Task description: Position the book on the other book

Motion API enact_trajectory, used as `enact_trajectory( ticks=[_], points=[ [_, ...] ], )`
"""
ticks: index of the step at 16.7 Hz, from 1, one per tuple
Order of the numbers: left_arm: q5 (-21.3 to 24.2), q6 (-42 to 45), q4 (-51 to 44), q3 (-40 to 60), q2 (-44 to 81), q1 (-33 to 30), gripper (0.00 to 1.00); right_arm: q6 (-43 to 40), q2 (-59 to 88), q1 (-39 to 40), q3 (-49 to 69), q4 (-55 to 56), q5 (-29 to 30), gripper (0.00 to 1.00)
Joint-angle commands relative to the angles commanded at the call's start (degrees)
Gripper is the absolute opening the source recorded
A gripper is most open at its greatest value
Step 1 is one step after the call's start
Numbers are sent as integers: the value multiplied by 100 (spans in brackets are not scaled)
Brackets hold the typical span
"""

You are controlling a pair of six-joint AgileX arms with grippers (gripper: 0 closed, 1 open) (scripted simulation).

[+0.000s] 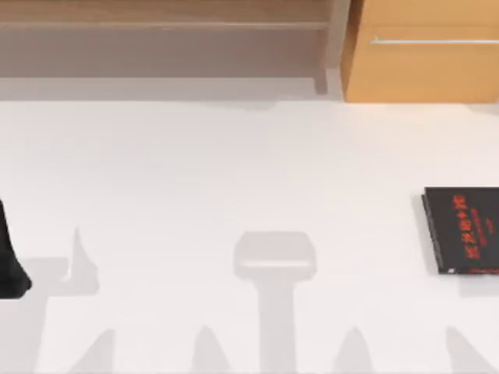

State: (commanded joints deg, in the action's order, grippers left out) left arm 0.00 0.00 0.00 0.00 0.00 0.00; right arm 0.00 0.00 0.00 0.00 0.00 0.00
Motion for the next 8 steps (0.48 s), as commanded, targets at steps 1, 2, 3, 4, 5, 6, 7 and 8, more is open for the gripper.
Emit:
enact_trajectory(
  ticks=[1, 2, 3, 4, 5, 6, 7, 8],
  points=[
    [0, 0, 0, 0, 0, 0, 100, 0, 0, 0, 0, 0, 0, 100],
    [0, 0, 0, 0, 0, 0, 100, 0, 0, 0, 0, 0, 0, 100],
    [0, 0, 0, 0, 0, 0, 100, 1, 57, -16, 54, 25, -15, 100],
    [0, 0, 0, 0, 0, 0, 100, 2, 174, -48, 163, 74, -45, 100],
    [0, 0, 0, 0, 0, 0, 100, 3, 351, -96, 322, 146, -88, 100],
    [0, 0, 0, 0, 0, 0, 100, 5, 589, -156, 526, 239, -145, 100],
    [0, 0, 0, 0, 0, 0, 100, 6, 885, -229, 772, 350, -214, 100],
    [0, 0, 0, 0, 0, 0, 100, 7, 1241, -314, 1055, 477, -292, 100]
  ],
)
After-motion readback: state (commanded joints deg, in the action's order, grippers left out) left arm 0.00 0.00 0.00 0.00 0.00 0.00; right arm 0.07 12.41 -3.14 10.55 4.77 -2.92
